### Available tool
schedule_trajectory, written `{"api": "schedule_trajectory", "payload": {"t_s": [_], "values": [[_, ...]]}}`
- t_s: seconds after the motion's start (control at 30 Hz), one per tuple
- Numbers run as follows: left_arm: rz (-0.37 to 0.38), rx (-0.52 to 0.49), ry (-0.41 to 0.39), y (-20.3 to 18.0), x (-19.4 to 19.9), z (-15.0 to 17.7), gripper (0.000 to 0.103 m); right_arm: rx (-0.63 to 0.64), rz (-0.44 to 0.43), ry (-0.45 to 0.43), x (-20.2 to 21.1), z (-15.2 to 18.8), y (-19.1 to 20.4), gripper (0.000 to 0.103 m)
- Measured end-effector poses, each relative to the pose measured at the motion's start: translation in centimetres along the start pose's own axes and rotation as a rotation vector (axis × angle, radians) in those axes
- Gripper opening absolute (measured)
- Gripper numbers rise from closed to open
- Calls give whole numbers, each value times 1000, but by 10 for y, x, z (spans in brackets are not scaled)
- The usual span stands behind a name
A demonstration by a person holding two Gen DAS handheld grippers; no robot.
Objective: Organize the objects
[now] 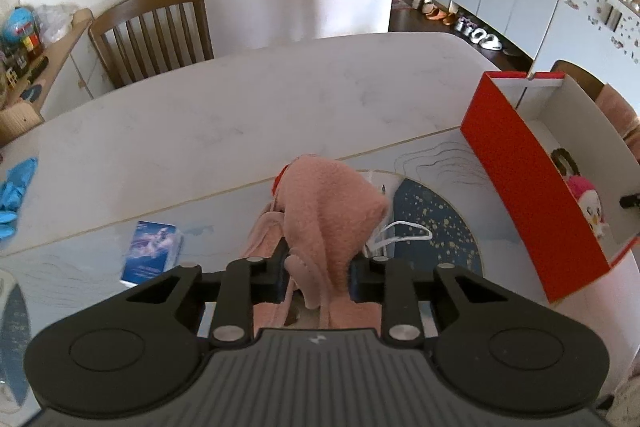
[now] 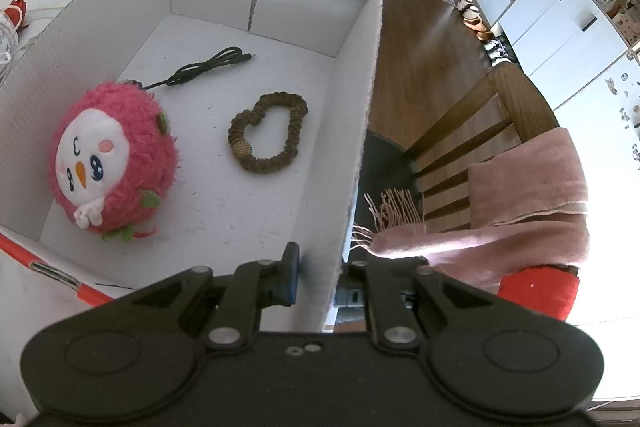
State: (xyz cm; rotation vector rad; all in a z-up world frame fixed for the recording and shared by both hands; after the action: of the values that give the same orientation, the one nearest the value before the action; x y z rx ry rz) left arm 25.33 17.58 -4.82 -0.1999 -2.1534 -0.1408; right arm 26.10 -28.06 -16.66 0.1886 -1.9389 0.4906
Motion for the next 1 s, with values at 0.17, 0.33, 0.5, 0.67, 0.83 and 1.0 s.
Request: {"api": "schedule_trajectory", "payload": {"t_s": [0.17,0.33,0.5,0.67,0.83,1.0], "values": [[3,-38,-4,2,26,-1,24,2,0,0,0,0,-1,13],[6,-83,-46,-2,60,-11,23,3,0,0,0,0,0,13],[7,-156,-100,-12,90,-27,23,3,0,-1,-1,0,0,13],[32,-192,-85,-30,84,-31,23,4,-1,-2,-1,0,0,13],[100,-190,-55,-46,70,-24,23,5,-2,-2,-2,-1,0,13],[179,-216,-28,-78,47,-16,23,7,-1,-2,-2,-1,0,13]]}}
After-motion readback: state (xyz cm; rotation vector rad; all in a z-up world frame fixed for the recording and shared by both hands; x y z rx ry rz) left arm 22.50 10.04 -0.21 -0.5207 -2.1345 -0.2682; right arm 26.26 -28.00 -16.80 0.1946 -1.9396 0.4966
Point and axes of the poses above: each gripper's, at about its wrist camera, not at the fingertips, and x roughly against the way its jaws point, y to its left, z to its underside, the point moved 4 cm from there along -x, roughly the way its jaws point, and after that the axes turned 1 degree about y, right-handed, at the moved point
